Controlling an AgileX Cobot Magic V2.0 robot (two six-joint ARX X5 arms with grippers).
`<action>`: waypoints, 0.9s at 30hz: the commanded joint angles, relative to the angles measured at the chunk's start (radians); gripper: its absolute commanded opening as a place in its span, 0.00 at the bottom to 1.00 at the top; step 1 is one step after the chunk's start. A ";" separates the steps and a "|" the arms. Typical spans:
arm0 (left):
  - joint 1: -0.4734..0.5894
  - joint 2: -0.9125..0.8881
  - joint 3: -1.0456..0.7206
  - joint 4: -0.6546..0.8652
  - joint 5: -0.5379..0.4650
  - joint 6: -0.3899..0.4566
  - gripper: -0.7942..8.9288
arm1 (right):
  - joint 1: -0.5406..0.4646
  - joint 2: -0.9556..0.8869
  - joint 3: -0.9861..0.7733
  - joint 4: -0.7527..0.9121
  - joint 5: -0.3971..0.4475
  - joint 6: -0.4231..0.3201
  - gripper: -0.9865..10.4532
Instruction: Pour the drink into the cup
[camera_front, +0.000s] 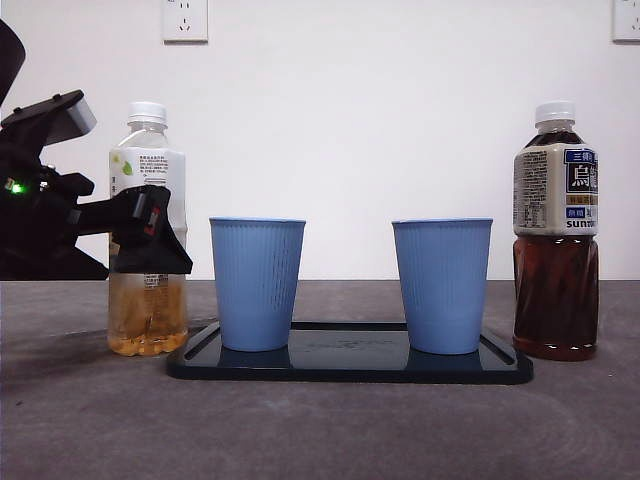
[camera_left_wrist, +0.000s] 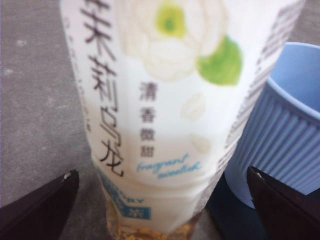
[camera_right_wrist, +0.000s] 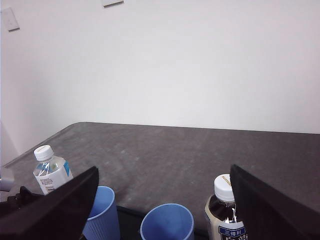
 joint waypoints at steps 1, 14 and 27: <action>-0.002 0.035 0.006 0.045 -0.010 0.020 0.62 | 0.005 -0.003 0.016 0.003 -0.002 -0.005 0.45; 0.003 0.085 0.007 0.100 -0.047 0.019 0.45 | 0.005 -0.003 0.021 -0.007 -0.002 -0.006 0.45; 0.003 0.065 0.007 0.122 -0.047 0.020 0.36 | 0.005 -0.004 0.021 -0.027 -0.002 -0.013 0.45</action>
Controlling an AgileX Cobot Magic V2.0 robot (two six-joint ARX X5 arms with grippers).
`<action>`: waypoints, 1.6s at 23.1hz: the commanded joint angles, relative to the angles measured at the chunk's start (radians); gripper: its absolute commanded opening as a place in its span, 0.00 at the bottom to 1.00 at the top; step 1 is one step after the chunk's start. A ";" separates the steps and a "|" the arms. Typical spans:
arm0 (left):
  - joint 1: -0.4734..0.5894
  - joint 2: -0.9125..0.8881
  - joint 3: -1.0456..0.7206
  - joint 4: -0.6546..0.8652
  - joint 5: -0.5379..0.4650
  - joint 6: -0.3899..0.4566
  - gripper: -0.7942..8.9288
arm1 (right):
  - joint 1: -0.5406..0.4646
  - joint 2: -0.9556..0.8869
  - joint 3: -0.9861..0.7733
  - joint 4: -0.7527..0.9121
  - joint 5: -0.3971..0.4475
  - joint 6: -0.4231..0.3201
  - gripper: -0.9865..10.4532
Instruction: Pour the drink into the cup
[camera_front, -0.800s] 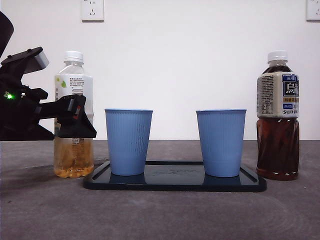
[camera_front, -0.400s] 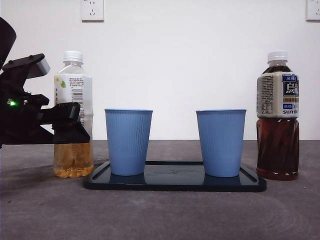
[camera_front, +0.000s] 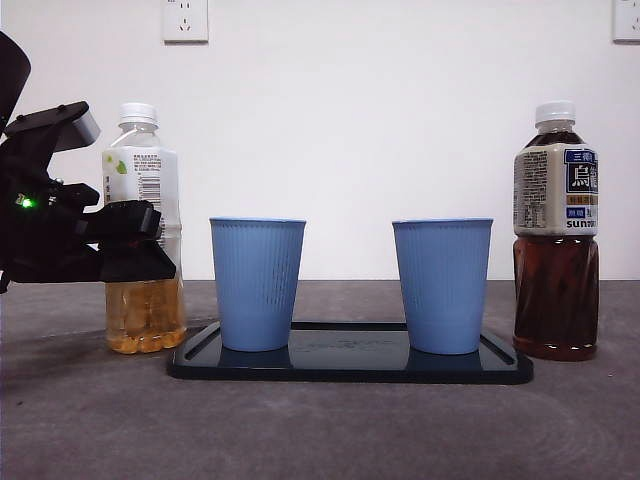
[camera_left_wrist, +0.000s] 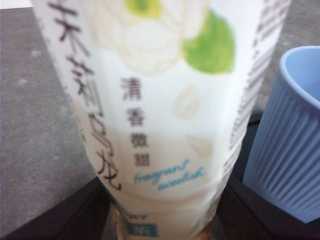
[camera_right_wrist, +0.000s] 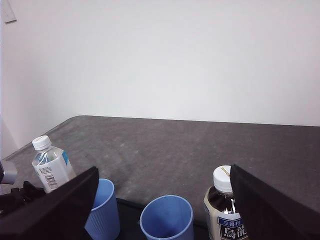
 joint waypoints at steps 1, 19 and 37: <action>-0.001 -0.010 0.007 0.016 -0.006 0.005 0.36 | 0.005 0.000 0.018 0.006 -0.002 -0.012 0.45; -0.002 -0.319 0.151 -0.507 -0.115 0.243 0.36 | 0.005 0.000 0.018 0.006 -0.003 -0.016 0.45; -0.043 -0.452 0.533 -1.229 -0.338 0.773 0.36 | 0.005 0.000 0.018 -0.073 -0.003 -0.017 0.45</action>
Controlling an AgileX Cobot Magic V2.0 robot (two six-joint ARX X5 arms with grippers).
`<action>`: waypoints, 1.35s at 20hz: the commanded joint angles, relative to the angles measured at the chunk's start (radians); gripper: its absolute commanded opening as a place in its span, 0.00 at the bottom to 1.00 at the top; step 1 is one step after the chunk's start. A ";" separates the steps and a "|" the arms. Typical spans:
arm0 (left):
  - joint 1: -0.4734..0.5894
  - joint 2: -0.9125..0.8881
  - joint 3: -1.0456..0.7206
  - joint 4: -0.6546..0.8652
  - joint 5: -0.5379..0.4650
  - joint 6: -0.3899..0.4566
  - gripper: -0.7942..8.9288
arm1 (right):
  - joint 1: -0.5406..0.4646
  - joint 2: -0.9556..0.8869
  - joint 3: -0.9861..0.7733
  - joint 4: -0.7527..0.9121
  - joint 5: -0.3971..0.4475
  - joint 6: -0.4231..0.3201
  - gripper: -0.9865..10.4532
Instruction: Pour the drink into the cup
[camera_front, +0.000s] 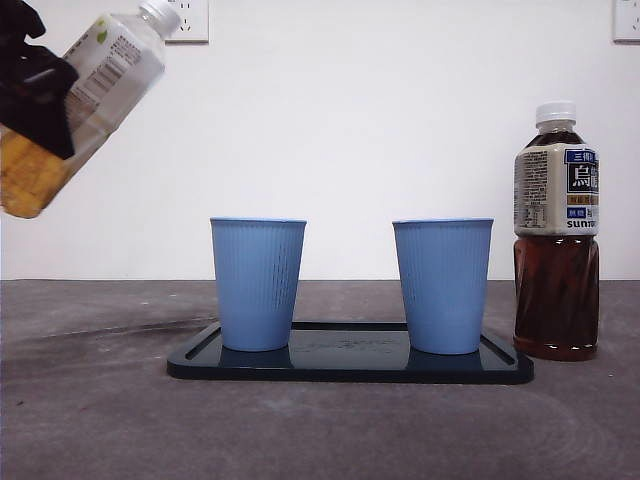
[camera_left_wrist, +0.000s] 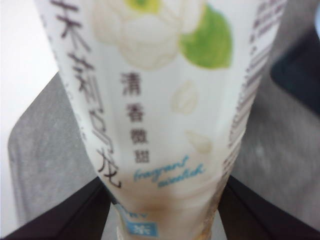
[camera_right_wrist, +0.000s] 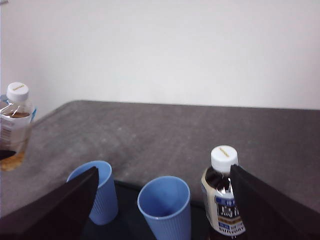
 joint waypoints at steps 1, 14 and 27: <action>-0.027 -0.009 0.050 -0.012 -0.037 0.156 0.36 | 0.005 0.000 0.018 -0.004 -0.002 -0.012 0.45; -0.083 -0.002 0.052 -0.076 -0.175 0.338 0.36 | 0.005 -0.001 0.018 -0.041 -0.004 -0.031 0.45; -0.142 0.099 0.056 -0.059 -0.303 0.459 0.36 | 0.005 -0.001 0.018 -0.101 -0.053 -0.039 0.45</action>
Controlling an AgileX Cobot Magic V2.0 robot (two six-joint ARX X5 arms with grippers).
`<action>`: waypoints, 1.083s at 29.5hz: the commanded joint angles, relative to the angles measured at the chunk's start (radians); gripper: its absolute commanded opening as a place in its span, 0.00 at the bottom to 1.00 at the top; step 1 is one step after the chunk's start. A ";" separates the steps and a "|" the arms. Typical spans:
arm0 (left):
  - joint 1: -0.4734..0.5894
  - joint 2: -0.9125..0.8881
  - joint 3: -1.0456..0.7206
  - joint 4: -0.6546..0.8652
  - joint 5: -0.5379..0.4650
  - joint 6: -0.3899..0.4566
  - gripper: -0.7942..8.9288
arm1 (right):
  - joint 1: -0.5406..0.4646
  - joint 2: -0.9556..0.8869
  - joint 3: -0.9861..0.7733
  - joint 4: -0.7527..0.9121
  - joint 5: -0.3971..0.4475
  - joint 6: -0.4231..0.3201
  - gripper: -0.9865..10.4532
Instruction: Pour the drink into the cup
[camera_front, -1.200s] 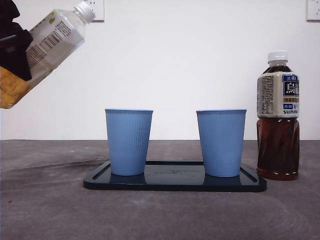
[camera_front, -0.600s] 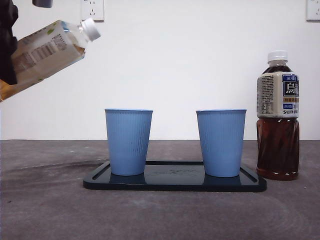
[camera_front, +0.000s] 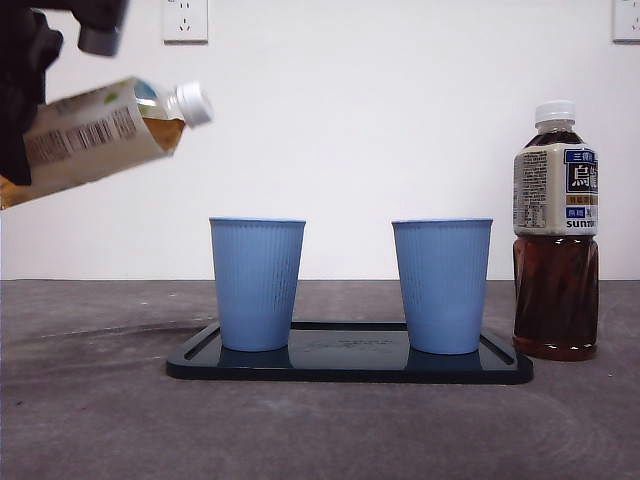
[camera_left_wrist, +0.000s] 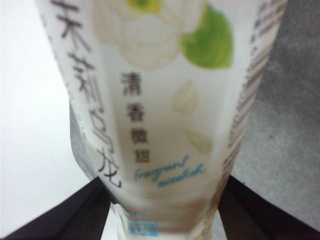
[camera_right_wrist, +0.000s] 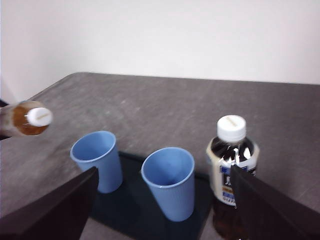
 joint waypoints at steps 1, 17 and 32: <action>-0.014 0.029 0.040 0.047 -0.043 0.035 0.36 | 0.005 0.000 0.018 -0.008 -0.005 -0.025 0.45; -0.048 0.131 0.100 0.106 -0.105 0.087 0.36 | 0.005 -0.013 0.018 -0.070 -0.007 -0.048 0.45; -0.050 0.170 0.131 0.076 -0.113 0.130 0.36 | 0.005 -0.013 0.018 -0.080 -0.007 -0.056 0.45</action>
